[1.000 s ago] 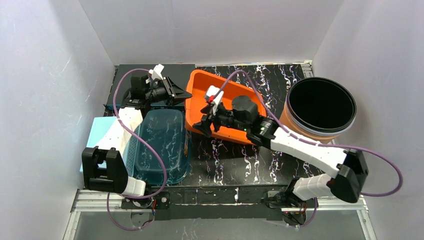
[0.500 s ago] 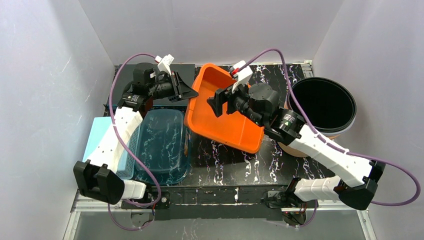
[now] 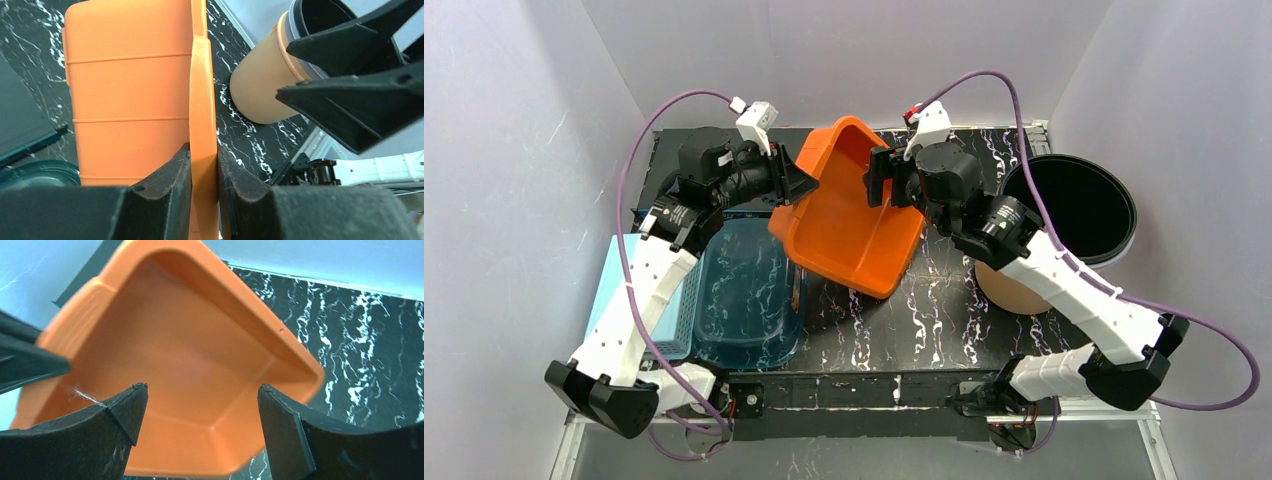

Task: Turn the large container upside down

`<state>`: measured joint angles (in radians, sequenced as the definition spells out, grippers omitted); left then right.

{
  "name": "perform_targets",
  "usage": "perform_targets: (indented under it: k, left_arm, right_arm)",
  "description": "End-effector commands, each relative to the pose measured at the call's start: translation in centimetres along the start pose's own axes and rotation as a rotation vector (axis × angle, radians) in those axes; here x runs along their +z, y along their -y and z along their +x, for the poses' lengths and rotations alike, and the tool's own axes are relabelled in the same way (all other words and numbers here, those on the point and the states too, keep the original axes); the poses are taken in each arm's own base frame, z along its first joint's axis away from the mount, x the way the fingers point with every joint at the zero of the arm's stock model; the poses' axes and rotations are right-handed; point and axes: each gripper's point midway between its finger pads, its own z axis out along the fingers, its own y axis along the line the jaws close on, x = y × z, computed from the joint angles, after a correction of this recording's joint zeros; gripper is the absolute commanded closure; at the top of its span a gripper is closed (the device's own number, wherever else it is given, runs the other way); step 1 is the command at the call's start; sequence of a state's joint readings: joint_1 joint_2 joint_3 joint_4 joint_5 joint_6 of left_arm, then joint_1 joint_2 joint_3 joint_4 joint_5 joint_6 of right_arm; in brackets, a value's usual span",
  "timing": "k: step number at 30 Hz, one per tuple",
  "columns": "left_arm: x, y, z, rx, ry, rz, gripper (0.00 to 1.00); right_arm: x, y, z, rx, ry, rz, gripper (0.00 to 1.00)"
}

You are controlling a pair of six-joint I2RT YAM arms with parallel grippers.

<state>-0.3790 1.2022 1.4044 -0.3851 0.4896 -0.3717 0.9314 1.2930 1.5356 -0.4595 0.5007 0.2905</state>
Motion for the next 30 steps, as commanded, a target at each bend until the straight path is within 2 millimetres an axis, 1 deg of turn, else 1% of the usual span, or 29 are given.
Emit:
perform_targets:
  k: [1, 3, 4, 5, 7, 9, 11, 12, 15, 18, 20, 23, 26, 28, 30]
  left_arm:
    - [-2.2, 1.8, -3.1, 0.222, 0.118, -0.036, 1.0]
    - [-2.3, 2.0, -2.7, 0.246, 0.112, -0.04, 1.0]
    - [-2.2, 2.1, -2.4, 0.258, 0.108, -0.044, 1.0]
    - [-2.2, 2.2, -2.1, 0.273, 0.101, -0.048, 1.0]
    - [-2.1, 2.5, -1.5, 0.305, 0.085, -0.047, 1.0]
    - [-2.0, 3.0, -1.0, 0.334, 0.078, -0.042, 1.0]
    - [-2.0, 3.5, -0.6, 0.361, 0.074, -0.042, 1.0]
    - [-2.0, 3.7, -0.5, 0.376, 0.076, -0.046, 1.0]
    - [-2.3, 4.4, -0.3, 0.431, 0.081, -0.063, 1.0]
    - [-2.6, 5.0, 0.0, 0.479, 0.085, -0.085, 1.0]
    - [-2.8, 5.8, 0.4, 0.538, 0.082, -0.085, 1.0]
    - [-2.9, 6.6, 1.0, 0.598, 0.082, -0.103, 1.0]
    - [-2.9, 7.9, 1.8, 0.659, 0.077, -0.098, 1.0]
    - [-2.8, 8.3, 2.3, 0.703, 0.071, -0.107, 1.0]
    - [-2.8, 8.6, 2.6, 0.736, 0.068, -0.121, 1.0]
  right_arm:
    - [-1.2, 1.8, -4.2, 0.082, 0.088, 0.074, 0.11]
    - [-1.2, 2.2, -5.1, 0.093, 0.088, 0.084, 0.11]
    - [-0.9, 2.4, -5.0, 0.094, 0.076, 0.087, 0.11]
    - [-0.9, 2.5, -5.4, 0.102, 0.076, 0.088, 0.1]
    - [-0.5, 3.4, -5.7, 0.121, 0.067, 0.112, 0.1]
    - [0.3, 4.6, -5.6, 0.153, 0.039, 0.115, 0.09]
    - [1.6, 5.3, -4.8, 0.223, -0.027, 0.056, 0.09]
    - [2.2, 6.2, -4.6, 0.248, -0.047, 0.063, 0.09]
    - [2.9, 6.2, -4.6, 0.325, -0.078, -0.039, 0.08]
    - [3.3, 6.2, -4.5, 0.347, -0.105, -0.081, 0.07]
    - [3.4, 6.9, -4.5, 0.349, -0.103, -0.048, 0.07]
    - [3.2, 8.5, -5.0, 0.334, -0.07, 0.019, 0.07]
    - [2.9, 9.9, -5.1, 0.313, -0.056, 0.085, 0.07]
    - [2.9, 10.5, -5.1, 0.291, -0.064, 0.111, 0.07]
    - [3.1, 10.8, -4.9, 0.275, -0.086, 0.121, 0.07]
